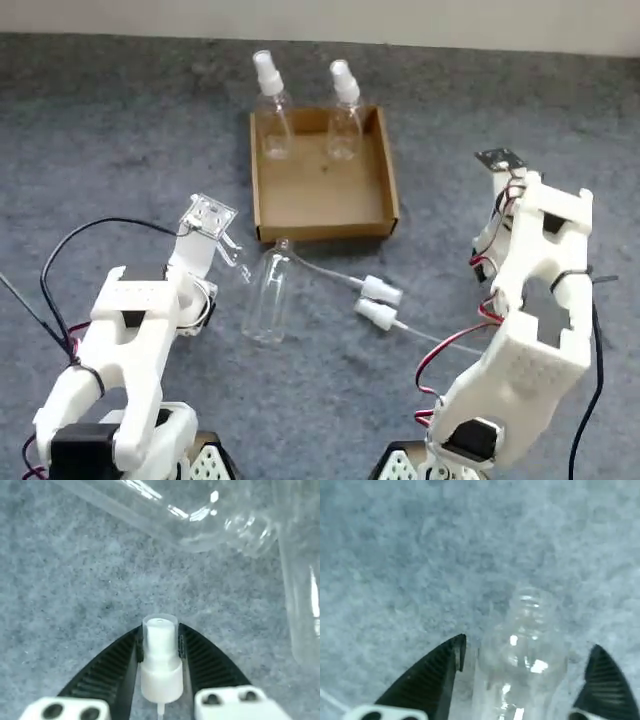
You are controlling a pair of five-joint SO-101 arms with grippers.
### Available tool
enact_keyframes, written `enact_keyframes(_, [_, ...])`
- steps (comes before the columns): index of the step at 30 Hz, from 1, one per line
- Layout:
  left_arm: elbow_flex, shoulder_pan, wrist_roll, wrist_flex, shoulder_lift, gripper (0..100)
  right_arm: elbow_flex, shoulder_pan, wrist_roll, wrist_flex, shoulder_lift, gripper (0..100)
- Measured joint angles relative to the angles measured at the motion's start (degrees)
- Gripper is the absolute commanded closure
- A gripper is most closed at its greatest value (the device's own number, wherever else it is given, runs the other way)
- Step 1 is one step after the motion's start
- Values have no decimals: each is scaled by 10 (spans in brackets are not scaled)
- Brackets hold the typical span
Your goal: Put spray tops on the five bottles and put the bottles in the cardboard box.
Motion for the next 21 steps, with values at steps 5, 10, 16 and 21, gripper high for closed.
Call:
enact_keyframes(5, [0, 0, 0, 0, 0, 997, -18, 12, -1, 4, 34, 846])
enact_keyframes(10, [0, 0, 0, -1, 0, 997, -53, 20, -2, 5, 58, 989])
enact_keyframes(16, [-8, 1, 15, -2, 0, 997, -127, 10, -35, 78, 56, 994])
enact_keyframes(21, [-91, 10, 46, 57, -45, 997, -183, -59, -110, 133, -37, 994])
